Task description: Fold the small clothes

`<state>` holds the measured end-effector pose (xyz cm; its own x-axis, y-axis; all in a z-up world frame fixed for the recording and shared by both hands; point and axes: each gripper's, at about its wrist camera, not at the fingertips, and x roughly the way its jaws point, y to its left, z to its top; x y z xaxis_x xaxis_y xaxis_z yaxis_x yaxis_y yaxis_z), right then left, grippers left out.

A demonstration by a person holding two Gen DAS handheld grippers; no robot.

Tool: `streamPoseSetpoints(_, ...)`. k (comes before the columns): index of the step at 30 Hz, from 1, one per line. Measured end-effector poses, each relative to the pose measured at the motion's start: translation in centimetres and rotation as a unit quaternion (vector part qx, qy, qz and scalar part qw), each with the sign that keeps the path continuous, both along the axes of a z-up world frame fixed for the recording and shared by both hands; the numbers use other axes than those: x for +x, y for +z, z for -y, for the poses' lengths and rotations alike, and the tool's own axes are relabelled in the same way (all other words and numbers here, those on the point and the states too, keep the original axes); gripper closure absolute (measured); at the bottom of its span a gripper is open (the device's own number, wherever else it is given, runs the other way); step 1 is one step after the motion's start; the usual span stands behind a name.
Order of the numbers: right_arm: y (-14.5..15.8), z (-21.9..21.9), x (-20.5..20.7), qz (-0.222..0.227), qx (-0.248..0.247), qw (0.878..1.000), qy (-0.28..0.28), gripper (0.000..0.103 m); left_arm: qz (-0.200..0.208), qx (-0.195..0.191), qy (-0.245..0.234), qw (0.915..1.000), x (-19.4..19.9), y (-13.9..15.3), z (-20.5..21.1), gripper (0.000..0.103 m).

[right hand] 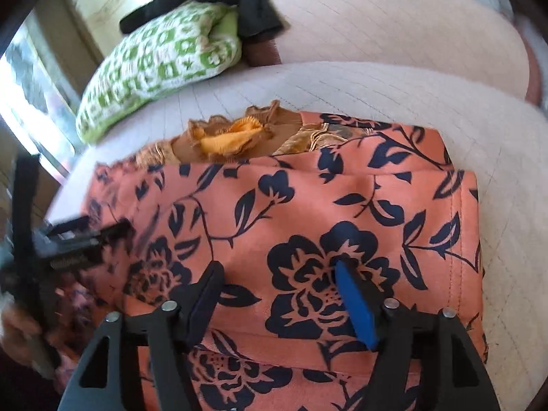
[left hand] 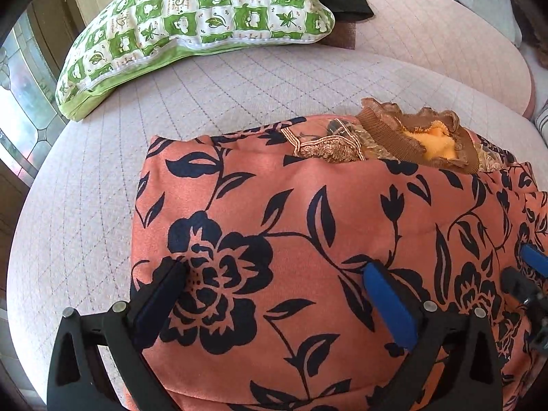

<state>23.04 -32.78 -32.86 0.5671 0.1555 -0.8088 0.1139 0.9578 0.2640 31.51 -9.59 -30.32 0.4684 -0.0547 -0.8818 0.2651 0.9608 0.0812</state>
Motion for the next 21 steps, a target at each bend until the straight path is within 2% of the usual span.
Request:
streamPoseSetpoints(6, 0.0, -1.8, -0.1, 0.009, -0.072, 0.997, -0.002, 0.029, 0.011, 0.006, -0.002, 0.9999, -0.3, 0.0, 0.1, 0.000)
streamPoseSetpoints(21, 0.5, -1.6, 0.0, -0.010, -0.077, 0.997, 0.016, 0.028, 0.019, 0.006, 0.000, 0.9998, -0.6, 0.1, 0.2, 0.000)
